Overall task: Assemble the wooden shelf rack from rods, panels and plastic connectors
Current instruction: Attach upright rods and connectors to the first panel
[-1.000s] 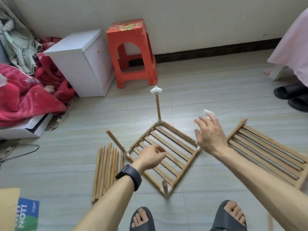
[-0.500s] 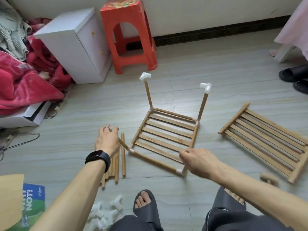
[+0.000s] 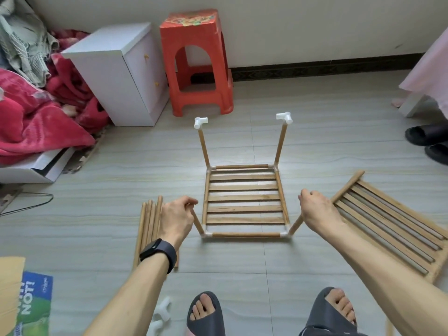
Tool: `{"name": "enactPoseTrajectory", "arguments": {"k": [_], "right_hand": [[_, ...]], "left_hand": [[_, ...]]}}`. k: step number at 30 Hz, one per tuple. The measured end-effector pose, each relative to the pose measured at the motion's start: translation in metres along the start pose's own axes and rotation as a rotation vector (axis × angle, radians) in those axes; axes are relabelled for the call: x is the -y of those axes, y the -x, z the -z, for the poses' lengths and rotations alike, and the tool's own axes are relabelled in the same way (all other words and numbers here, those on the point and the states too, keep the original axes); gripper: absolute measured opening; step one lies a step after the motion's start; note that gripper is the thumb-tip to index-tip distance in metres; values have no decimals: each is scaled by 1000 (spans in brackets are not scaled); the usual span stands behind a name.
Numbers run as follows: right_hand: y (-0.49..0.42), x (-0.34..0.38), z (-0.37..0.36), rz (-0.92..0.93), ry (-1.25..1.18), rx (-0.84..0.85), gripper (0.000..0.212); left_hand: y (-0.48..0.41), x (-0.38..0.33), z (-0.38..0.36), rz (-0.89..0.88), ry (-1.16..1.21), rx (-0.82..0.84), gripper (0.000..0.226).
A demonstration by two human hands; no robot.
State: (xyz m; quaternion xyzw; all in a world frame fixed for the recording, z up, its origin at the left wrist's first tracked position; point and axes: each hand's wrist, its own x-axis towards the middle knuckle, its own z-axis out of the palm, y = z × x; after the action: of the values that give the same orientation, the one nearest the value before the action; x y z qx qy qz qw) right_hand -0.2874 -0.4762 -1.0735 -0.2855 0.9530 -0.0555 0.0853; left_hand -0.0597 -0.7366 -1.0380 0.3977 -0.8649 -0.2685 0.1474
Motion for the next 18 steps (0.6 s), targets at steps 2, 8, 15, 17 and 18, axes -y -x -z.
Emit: {"name": "enactPoseTrajectory", "arguments": {"k": [2, 8, 15, 17, 18], "right_hand": [[11, 3, -3, 11, -17, 1, 18], [25, -2, -8, 59, 12, 24, 14], [-10, -19, 19, -28, 227, 125, 25], [-13, -11, 23, 16, 438, 87, 25], [-12, -2, 26, 64, 511, 54, 23]], "left_hand": [[4, 4, 0, 20, 53, 37, 22], [14, 23, -3, 42, 106, 38, 19], [1, 9, -12, 42, 176, 135, 18], [-2, 9, -12, 2, 170, 149, 19], [-1, 11, -10, -21, 180, 139, 20]]}}
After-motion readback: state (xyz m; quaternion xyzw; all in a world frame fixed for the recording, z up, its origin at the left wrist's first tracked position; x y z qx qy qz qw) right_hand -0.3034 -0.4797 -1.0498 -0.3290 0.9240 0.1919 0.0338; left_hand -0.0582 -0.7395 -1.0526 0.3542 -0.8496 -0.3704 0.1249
